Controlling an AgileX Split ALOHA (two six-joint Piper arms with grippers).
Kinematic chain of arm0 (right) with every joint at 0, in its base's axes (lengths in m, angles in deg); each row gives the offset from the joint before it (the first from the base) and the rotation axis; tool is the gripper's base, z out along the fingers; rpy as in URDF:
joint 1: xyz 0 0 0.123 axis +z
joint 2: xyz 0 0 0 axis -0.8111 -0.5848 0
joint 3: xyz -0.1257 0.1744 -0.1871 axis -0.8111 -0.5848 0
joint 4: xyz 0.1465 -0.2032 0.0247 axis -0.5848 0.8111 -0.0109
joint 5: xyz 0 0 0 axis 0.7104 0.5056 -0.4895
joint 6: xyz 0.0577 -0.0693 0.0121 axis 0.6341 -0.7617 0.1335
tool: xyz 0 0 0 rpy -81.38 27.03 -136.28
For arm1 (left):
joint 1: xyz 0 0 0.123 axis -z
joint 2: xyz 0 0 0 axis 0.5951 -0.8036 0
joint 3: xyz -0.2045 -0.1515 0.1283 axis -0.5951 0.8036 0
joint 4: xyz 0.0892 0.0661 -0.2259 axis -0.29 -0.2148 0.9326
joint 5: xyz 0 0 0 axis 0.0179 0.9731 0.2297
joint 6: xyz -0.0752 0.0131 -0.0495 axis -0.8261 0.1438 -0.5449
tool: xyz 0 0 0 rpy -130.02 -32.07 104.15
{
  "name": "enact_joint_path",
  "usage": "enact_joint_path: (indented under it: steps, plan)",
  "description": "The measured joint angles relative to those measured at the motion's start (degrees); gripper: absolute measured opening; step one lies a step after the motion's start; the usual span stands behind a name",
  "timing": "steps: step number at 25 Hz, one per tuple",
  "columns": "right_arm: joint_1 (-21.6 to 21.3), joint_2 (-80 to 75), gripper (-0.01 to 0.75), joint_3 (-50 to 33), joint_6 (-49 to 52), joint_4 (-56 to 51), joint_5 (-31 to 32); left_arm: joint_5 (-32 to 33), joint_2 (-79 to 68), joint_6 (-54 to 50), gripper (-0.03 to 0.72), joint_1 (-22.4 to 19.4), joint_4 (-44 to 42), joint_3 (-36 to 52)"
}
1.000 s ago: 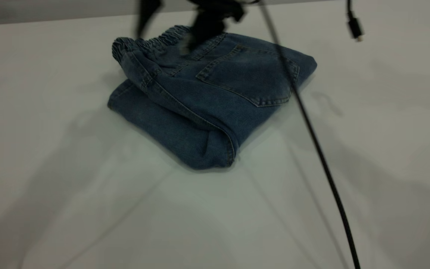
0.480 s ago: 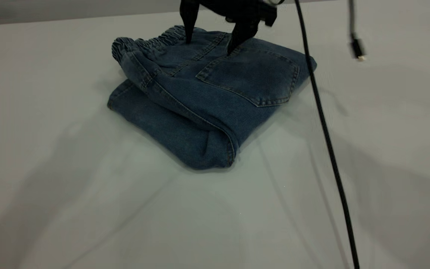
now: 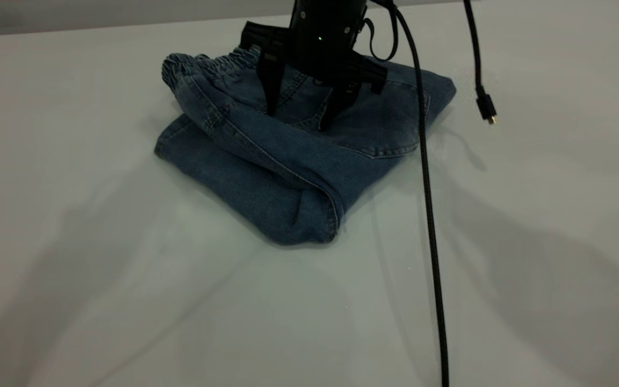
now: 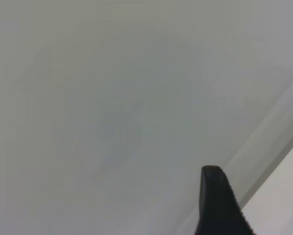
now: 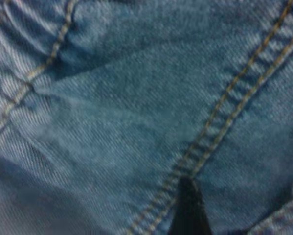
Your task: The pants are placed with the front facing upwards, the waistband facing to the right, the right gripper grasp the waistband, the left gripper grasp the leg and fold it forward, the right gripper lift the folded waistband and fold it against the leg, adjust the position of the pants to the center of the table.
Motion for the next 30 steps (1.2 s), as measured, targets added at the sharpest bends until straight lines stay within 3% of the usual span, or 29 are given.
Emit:
enact_joint_path:
  steps: [13, 24, 30]
  plan:
    - [0.9, 0.0, 0.433, 0.0, -22.6, -9.4, 10.6, -0.2, 0.0, 0.0, 0.353, 0.0, 0.0, 0.0]
    - [4.6, 0.6, 0.433, 0.0, -32.4, -3.3, 18.9, 1.4, 0.0, 0.0, 0.335, 0.0, 0.0, 0.0]
    - [4.5, 4.7, 0.433, 2.0, -29.2, -9.4, 14.6, 1.4, 0.2, 0.0, 0.333, 0.0, -0.5, 0.0]
